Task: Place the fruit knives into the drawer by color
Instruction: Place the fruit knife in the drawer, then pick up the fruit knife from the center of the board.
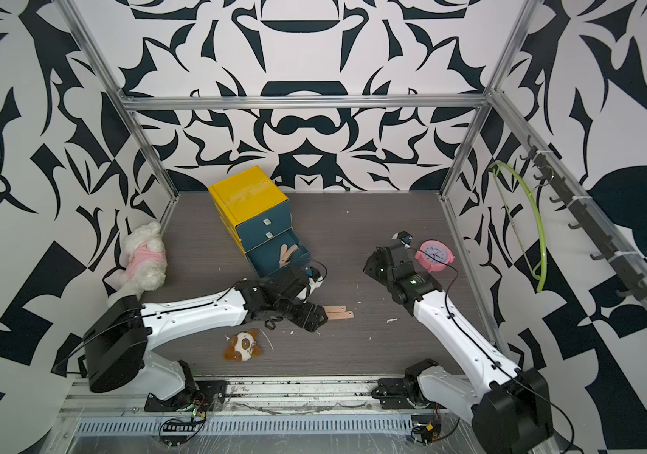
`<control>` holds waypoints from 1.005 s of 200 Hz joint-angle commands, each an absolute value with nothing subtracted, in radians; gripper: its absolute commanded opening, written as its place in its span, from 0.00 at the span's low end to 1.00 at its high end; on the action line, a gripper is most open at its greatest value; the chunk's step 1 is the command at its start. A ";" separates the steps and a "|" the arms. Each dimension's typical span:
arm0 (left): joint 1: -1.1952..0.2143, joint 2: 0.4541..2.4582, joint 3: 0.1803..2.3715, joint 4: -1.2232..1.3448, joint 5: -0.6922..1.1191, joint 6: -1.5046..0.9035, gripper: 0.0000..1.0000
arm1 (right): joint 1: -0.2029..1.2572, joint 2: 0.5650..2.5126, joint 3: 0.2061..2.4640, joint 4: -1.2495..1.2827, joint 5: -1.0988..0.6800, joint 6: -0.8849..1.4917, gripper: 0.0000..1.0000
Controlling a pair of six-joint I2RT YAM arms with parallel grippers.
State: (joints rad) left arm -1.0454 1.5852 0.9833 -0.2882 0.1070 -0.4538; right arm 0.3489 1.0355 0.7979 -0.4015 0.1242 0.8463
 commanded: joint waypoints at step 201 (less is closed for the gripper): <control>-1.112 1.927 1.218 -0.364 -0.009 -0.172 0.65 | 0.219 0.914 0.699 -0.420 0.037 0.810 0.44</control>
State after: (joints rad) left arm -1.0725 1.9087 1.2125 -0.3340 0.0330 -0.2470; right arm 0.2352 0.9329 0.7086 -0.4294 0.0559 0.8268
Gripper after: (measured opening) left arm 0.656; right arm 0.438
